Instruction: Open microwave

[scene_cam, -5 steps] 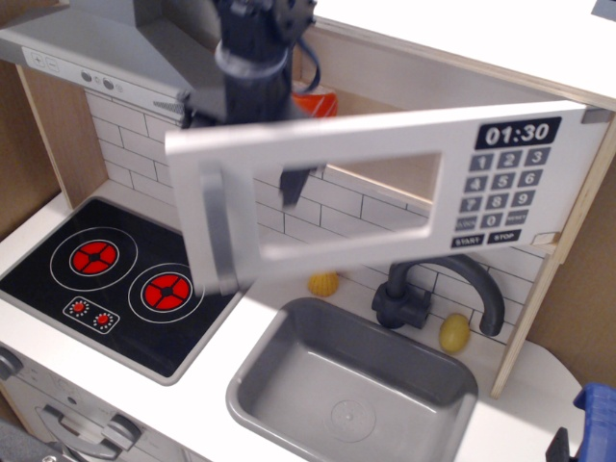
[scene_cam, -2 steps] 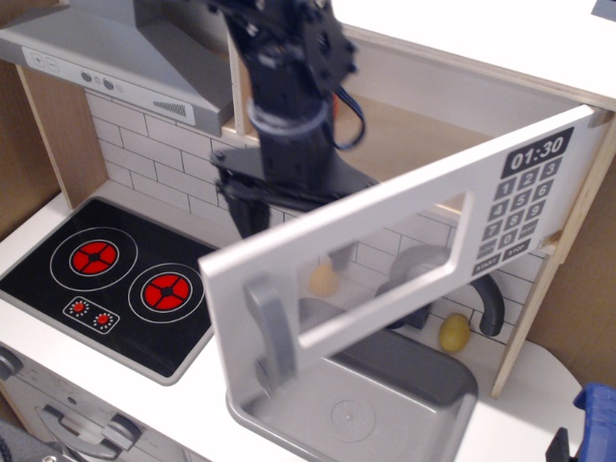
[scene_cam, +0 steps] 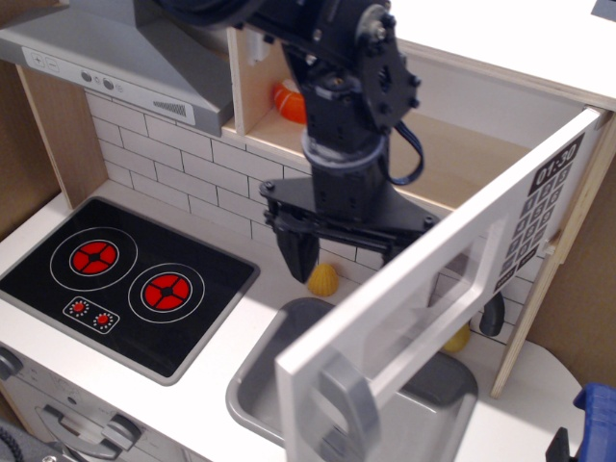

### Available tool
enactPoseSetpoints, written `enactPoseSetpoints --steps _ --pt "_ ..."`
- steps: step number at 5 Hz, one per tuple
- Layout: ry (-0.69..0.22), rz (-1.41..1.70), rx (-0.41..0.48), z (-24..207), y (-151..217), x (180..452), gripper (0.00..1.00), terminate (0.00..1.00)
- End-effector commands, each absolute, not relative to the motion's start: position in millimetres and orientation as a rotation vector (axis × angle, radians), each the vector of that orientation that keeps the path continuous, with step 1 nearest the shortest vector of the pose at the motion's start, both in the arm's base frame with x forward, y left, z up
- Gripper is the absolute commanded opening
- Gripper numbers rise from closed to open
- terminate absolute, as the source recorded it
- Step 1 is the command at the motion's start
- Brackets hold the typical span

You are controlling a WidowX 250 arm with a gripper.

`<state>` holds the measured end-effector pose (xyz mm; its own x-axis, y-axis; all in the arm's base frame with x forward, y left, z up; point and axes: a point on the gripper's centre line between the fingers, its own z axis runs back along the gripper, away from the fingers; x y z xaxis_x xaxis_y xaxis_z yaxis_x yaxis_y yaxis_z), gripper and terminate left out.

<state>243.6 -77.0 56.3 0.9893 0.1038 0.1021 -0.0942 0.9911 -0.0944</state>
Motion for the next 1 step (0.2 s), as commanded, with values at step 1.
enactPoseSetpoints --steps 1 --pt "-0.137 0.099 -0.101 71.3 -73.0 239.6 1.00 1.00"
